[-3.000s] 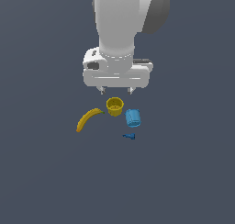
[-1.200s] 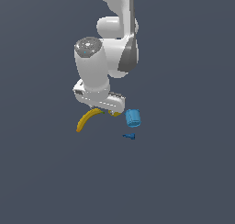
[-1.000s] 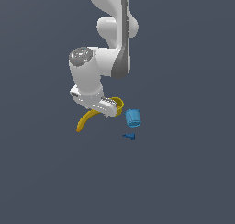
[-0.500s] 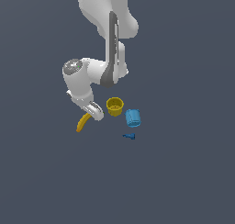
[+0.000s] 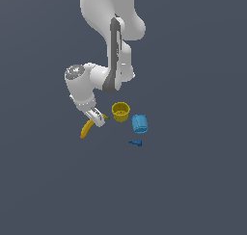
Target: Pick up a designated object from a clutter of objects.
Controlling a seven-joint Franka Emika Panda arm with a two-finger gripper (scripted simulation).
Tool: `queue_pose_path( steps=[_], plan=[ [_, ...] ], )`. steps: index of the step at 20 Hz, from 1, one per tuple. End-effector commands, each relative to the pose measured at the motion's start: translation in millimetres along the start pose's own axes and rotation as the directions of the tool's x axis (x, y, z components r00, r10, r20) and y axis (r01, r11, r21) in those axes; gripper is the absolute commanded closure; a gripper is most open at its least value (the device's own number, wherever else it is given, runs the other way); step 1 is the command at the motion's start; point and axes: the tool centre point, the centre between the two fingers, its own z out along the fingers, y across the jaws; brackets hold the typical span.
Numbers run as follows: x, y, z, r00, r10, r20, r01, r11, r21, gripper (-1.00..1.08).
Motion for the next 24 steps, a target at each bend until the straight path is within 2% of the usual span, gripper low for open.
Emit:
queue_pose_path(
  steps=[1, 20, 21, 24],
  plan=[
    [0, 0, 0, 1.0, 0.0, 0.0, 0.0, 1.0, 0.0, -0.92],
    [-1, 1, 51, 1.0, 0.004, -0.002, -0.004, 1.0, 0.001, -0.92],
    [-1, 1, 51, 1.0, 0.004, -0.002, -0.004, 1.0, 0.001, 1.08],
    [-1, 1, 51, 1.0, 0.004, -0.002, -0.004, 1.0, 0.001, 1.08]
  ],
)
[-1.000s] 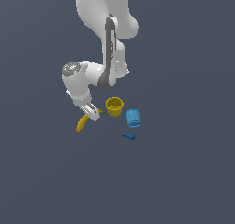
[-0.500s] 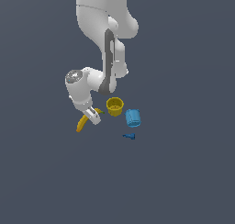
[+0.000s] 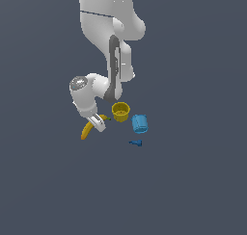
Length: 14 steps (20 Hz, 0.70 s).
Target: Pick up a designated object from a clutter of objects.
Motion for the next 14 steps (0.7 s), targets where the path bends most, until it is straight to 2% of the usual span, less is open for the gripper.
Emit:
queue_pose_path(
  steps=[1, 14],
  plan=[
    [0, -2, 0, 1.0, -0.003, -0.001, 0.003, 1.0, 0.001, 1.08],
    [-2, 1, -10, 1.0, 0.0, 0.0, 0.0, 1.0, 0.0, 1.08]
  ],
)
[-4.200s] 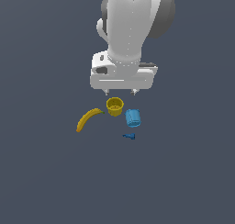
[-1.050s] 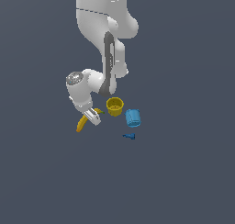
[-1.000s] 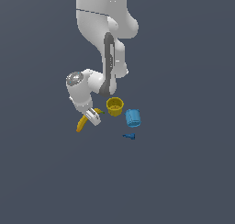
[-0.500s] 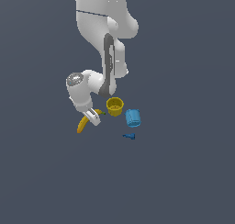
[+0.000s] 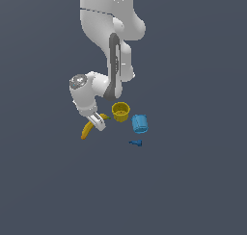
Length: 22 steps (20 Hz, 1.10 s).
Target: Pick up a designated object from a clutter of objects.
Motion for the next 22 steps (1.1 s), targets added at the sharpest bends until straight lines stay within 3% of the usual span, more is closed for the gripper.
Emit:
queue_pose_path(
  steps=[1, 10, 22],
  plan=[
    [0, 0, -7, 1.0, 0.0, -0.002, 0.0, 1.0, 0.002, 1.08],
    [-7, 7, -54, 1.0, 0.001, -0.001, -0.001, 1.0, 0.003, 1.08],
    [-20, 21, -156, 1.0, 0.001, -0.002, -0.001, 1.0, 0.0, 1.08]
  ],
)
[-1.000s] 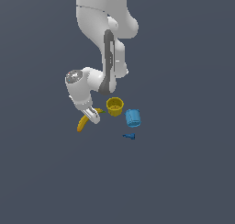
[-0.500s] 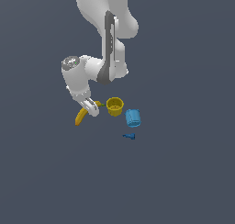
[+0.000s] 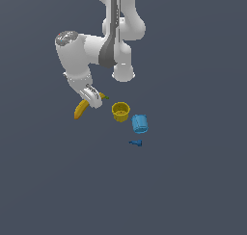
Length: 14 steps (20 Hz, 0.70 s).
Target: Pick up a designated object from a clutter of objects.
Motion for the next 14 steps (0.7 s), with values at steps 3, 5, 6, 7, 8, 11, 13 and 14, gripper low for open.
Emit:
queue_pose_path(
  steps=[3, 5, 6, 7, 8, 11, 13, 14],
  plan=[
    [-5, 6, -43, 1.0, 0.001, -0.003, -0.001, 1.0, -0.002, 1.08],
    [-7, 9, -61, 1.0, 0.001, -0.003, -0.001, 1.0, -0.002, 1.08],
    [-8, 10, -71, 1.0, 0.001, -0.003, -0.001, 1.0, -0.002, 1.08],
    [-9, 11, -80, 1.0, 0.001, -0.004, -0.001, 1.0, -0.003, 1.08],
    [-10, 12, -89, 1.0, 0.001, -0.004, -0.001, 1.0, -0.003, 1.08],
    [-14, 15, -116, 1.0, 0.0, -0.004, 0.0, 1.0, -0.003, 1.08],
    [-16, 18, -135, 1.0, 0.0, -0.004, 0.0, 1.0, -0.003, 1.08],
    [-17, 19, -144, 1.0, 0.0, -0.004, 0.0, 1.0, -0.002, 1.08]
  ],
)
